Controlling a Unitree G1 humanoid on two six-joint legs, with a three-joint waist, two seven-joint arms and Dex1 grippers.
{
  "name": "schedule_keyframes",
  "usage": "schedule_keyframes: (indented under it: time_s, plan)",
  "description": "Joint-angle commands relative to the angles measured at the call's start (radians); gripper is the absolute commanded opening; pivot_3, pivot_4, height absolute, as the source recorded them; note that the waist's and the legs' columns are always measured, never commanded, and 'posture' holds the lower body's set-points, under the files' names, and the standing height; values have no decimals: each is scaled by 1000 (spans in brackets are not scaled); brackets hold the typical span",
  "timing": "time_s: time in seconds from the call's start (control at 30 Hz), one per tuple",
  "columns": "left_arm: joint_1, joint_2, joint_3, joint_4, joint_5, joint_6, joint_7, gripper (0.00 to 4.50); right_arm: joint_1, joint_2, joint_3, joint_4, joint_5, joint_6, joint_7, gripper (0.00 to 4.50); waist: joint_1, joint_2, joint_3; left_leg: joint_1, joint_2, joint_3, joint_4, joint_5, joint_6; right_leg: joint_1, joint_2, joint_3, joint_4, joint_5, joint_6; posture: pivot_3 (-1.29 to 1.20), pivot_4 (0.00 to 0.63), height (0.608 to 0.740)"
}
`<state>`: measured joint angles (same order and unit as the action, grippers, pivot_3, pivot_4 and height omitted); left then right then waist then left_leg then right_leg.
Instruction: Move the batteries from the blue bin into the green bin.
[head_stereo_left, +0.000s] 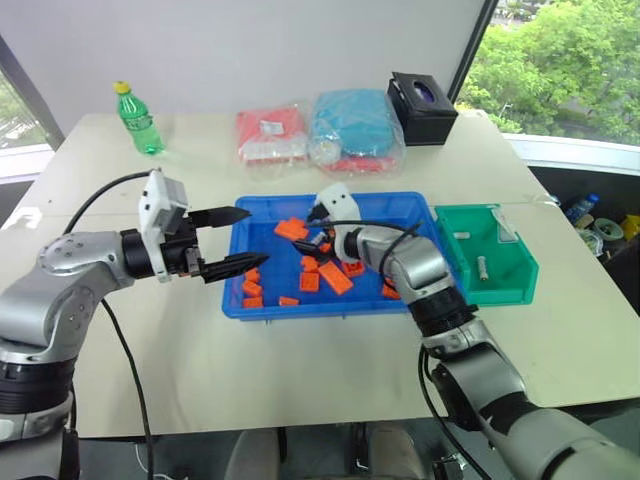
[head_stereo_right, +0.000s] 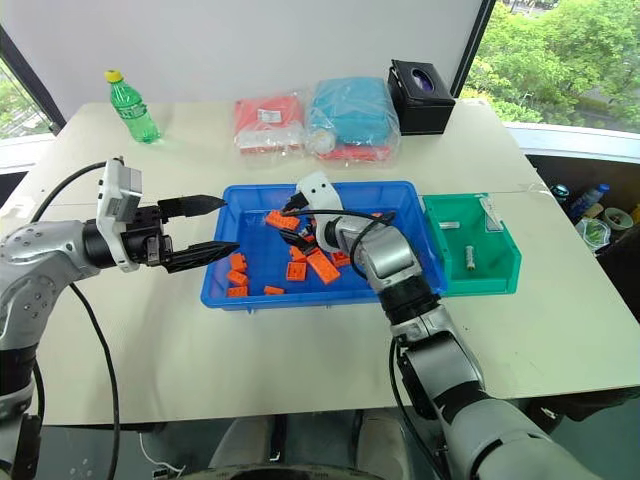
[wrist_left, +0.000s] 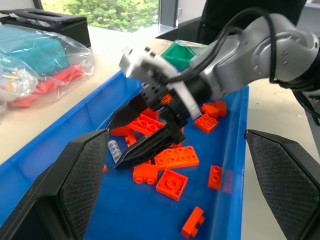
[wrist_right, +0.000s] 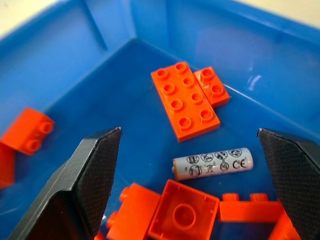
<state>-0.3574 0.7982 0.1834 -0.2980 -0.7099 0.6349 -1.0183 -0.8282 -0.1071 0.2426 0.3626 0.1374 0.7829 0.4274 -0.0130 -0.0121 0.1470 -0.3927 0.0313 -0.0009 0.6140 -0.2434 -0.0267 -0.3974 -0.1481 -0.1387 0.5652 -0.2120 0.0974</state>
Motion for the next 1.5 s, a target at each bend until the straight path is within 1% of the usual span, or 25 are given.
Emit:
schedule_keyframes:
  time_s: [0.03,0.23,0.37,0.5,0.57,0.67,0.87,1.03,1.17,1.2,1.23,1.27,1.3,1.33,1.5]
  plan:
    - [0,12,41,-40,-24,2,13,4500,-49,2,4,69,-29,-74,23,4465,0,0,0,0,0,0,0,0,0,0,0,0,1,0,0,0,150,723]
    - [-2,12,42,-41,-26,-1,22,4500,-86,-22,25,175,-70,-130,99,4465,-1,0,0,1,0,-1,0,0,0,0,0,0,2,0,2,0,150,723]
    - [-7,10,40,-40,-27,-3,26,4500,-109,-22,25,224,-90,-160,119,4465,-1,0,0,1,0,-1,0,0,0,0,0,0,2,0,2,0,150,723]
    - [-10,9,43,-34,-26,-9,28,4500,-99,-43,66,157,-103,-119,204,4465,-1,0,0,1,0,-1,0,0,0,1,0,0,3,0,2,0,150,723]
    - [-9,10,44,-30,-23,-13,26,4500,-95,-49,79,134,-110,-85,223,4465,-1,0,0,1,0,-1,0,0,0,1,0,0,3,0,2,0,150,723]
    - [-12,5,38,-24,-16,-22,26,4500,-101,-50,88,128,-120,-24,229,4465,-1,0,0,1,0,-1,0,0,0,1,0,0,4,0,2,0,150,723]
    - [-31,-12,21,-8,-5,-40,29,4500,-162,-20,79,160,-118,77,234,4465,-1,0,0,2,0,-1,1,0,0,1,0,0,4,0,2,0,150,723]
    - [-28,-24,18,-6,4,-55,30,4500,-214,-7,73,250,-137,55,215,4465,0,-1,0,2,0,-2,1,0,0,1,0,0,11,1,3,0,150,723]
    - [-28,-30,18,-5,7,-61,35,4500,-227,0,65,293,-142,24,211,4465,-1,-1,0,2,0,-2,1,0,0,1,0,0,12,0,3,0,150,723]
    - [-29,-30,18,-4,8,-63,35,4500,-225,2,65,289,-141,25,213,3968,-1,-1,0,2,0,-2,1,0,0,1,0,0,12,0,3,0,150,723]
    - [-29,-30,18,-3,9,-64,35,4500,-223,4,67,283,-140,26,216,3682,-1,-1,0,2,0,-2,1,0,0,1,0,0,12,0,3,0,150,723]
    - [-29,-30,18,-1,10,-65,34,4500,-219,5,67,272,-138,29,221,3229,-1,-1,0,2,0,-2,1,0,0,1,0,0,12,0,3,0,150,723]
    - [-30,-30,19,2,11,-66,33,4500,-216,7,67,261,-135,35,223,2664,-2,-1,0,2,0,-2,1,0,0,1,0,0,12,0,3,0,150,723]
    - [-32,-29,18,4,12,-67,33,4500,-214,8,65,251,-133,41,224,2240,-2,-1,0,2,0,-2,1,0,0,1,0,0,12,0,3,0,150,723]
    - [-50,-29,7,26,18,-77,25,4500,-215,14,57,224,-130,58,215,2240,0,-1,0,2,0,-2,1,0,0,1,0,0,12,0,3,0,150,723]
